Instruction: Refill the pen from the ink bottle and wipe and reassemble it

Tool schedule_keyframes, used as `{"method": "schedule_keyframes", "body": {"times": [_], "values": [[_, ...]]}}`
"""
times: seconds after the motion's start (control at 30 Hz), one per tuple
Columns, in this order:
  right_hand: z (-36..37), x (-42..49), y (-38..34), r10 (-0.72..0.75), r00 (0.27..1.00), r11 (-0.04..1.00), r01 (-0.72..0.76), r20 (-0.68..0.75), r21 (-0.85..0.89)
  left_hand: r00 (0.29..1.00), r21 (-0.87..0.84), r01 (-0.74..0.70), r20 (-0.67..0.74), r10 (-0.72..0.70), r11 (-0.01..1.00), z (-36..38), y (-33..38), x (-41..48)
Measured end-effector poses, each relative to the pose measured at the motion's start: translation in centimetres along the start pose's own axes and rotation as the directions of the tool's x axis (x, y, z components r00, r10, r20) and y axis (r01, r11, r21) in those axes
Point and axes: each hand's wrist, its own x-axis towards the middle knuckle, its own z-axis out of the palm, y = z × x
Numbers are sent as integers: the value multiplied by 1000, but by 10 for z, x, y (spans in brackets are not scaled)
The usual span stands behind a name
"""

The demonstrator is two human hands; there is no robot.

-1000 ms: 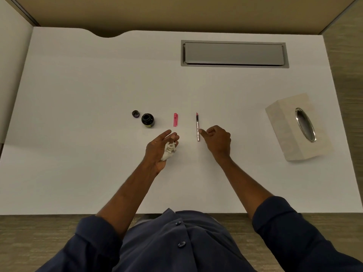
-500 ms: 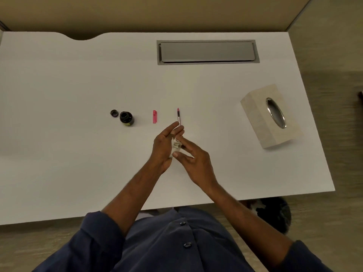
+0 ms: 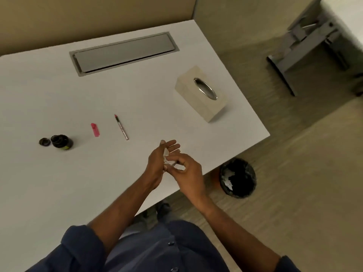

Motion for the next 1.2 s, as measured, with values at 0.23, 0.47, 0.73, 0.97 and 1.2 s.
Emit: {"method": "schedule_keyframes", "body": {"times": [0.23,0.47,0.73,0.97,1.2], "values": [[-65,-41,54,186,905,981,-192,-382,22,973,669,-190,226,47,719,55,-50,-9],[-161,-65,131,292,765,947,-314,-574,62,779,758,-616,627,24,213,136,-107,4],[-269,-54,251,412,682,893,-434,-604,120,662,664,-740,695,-279,-103,249,-196,74],[-325,-20,337,585,607,805,-516,-538,293,719,637,-695,615,-323,-333,295,-266,143],[-344,13,434,586,647,781,-610,-487,130,723,587,-691,579,-377,-422,331,-313,203]]}}
